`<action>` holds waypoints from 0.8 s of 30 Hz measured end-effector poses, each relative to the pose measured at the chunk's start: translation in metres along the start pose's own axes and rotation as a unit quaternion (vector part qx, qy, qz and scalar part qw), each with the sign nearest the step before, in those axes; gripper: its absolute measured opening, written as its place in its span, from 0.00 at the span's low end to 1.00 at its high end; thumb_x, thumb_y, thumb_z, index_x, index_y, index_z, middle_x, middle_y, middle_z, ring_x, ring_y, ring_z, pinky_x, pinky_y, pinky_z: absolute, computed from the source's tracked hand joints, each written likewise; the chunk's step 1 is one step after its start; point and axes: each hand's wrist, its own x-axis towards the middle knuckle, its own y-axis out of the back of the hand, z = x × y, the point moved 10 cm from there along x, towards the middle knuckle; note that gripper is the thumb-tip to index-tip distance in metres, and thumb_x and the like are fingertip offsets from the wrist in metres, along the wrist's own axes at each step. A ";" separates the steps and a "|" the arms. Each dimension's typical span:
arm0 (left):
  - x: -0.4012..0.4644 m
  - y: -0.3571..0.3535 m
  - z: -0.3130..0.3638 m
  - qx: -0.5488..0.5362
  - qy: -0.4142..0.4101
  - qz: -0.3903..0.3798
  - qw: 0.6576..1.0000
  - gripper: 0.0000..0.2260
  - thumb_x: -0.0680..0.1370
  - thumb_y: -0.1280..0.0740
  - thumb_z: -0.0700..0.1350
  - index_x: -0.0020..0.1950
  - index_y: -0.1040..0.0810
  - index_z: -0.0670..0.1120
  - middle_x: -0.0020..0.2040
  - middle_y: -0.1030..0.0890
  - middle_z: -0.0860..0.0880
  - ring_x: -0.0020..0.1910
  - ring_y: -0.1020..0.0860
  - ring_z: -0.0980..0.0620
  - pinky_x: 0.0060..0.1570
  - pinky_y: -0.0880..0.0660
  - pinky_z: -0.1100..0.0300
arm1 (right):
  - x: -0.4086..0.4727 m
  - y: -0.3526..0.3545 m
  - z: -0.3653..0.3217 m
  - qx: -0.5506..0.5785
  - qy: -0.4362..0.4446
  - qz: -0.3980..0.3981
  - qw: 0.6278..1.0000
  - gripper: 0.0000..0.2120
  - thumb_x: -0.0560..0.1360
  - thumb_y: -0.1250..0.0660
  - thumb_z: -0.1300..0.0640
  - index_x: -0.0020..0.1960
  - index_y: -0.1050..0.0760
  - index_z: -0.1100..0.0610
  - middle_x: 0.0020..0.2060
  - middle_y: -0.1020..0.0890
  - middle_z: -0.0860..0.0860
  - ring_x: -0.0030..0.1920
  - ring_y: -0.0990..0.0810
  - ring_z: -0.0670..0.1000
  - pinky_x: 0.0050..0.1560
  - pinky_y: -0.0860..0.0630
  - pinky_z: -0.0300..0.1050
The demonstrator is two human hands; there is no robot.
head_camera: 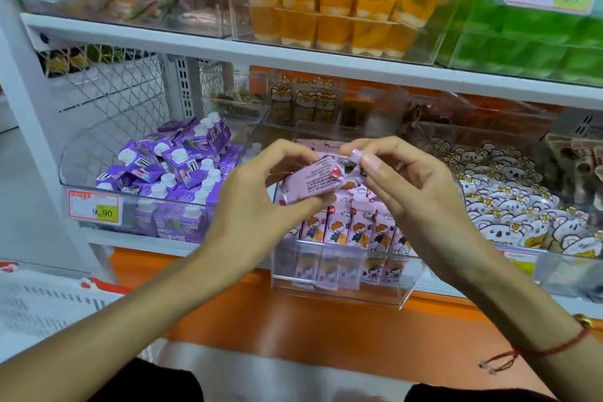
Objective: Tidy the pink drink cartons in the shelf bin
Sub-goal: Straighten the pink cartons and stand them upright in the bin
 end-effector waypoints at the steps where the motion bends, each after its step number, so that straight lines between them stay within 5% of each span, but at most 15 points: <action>1: 0.000 0.000 -0.001 0.000 0.002 0.001 1.000 0.16 0.67 0.22 0.44 0.50 0.22 0.51 0.46 0.18 0.60 0.49 0.19 0.60 0.54 0.26 0.69 | 0.000 0.000 0.001 0.000 -0.001 -0.002 1.000 0.06 0.72 0.33 0.52 0.46 0.21 0.53 0.51 0.16 0.47 0.55 0.20 0.43 0.56 0.27 0.33; 11: 0.003 0.001 0.003 -0.007 0.016 -0.004 1.000 0.16 0.68 0.23 0.49 0.54 0.22 0.55 0.50 0.18 0.61 0.52 0.20 0.61 0.52 0.25 0.69 | 0.006 0.009 0.003 -0.011 -0.013 0.051 0.999 0.05 0.77 0.35 0.56 0.45 0.21 0.54 0.44 0.18 0.49 0.48 0.20 0.46 0.53 0.23 0.38; 16: 0.006 0.037 0.003 -0.029 0.061 0.063 0.996 0.13 0.70 0.25 0.48 0.53 0.21 0.55 0.47 0.17 0.62 0.48 0.20 0.65 0.45 0.26 0.72 | 0.021 0.011 -0.041 -0.269 0.113 0.183 0.939 0.06 0.80 0.40 0.58 0.48 0.24 0.54 0.43 0.18 0.49 0.44 0.20 0.51 0.50 0.23 0.54; 21: -0.038 0.114 -0.014 -0.016 0.113 0.164 0.980 0.11 0.70 0.28 0.51 0.51 0.22 0.55 0.44 0.18 0.62 0.42 0.20 0.67 0.41 0.27 0.75 | 0.032 -0.082 -0.039 -0.333 0.163 0.032 0.928 0.04 0.77 0.37 0.59 0.47 0.23 0.55 0.38 0.19 0.46 0.38 0.21 0.48 0.42 0.25 0.51; 24: -0.085 0.161 -0.038 0.016 0.153 0.209 0.966 0.12 0.67 0.29 0.53 0.49 0.22 0.56 0.40 0.17 0.62 0.39 0.20 0.68 0.39 0.28 0.76 | 0.022 -0.163 -0.006 -0.425 0.166 -0.123 0.881 0.05 0.77 0.37 0.55 0.48 0.23 0.51 0.37 0.19 0.45 0.38 0.21 0.51 0.40 0.24 0.52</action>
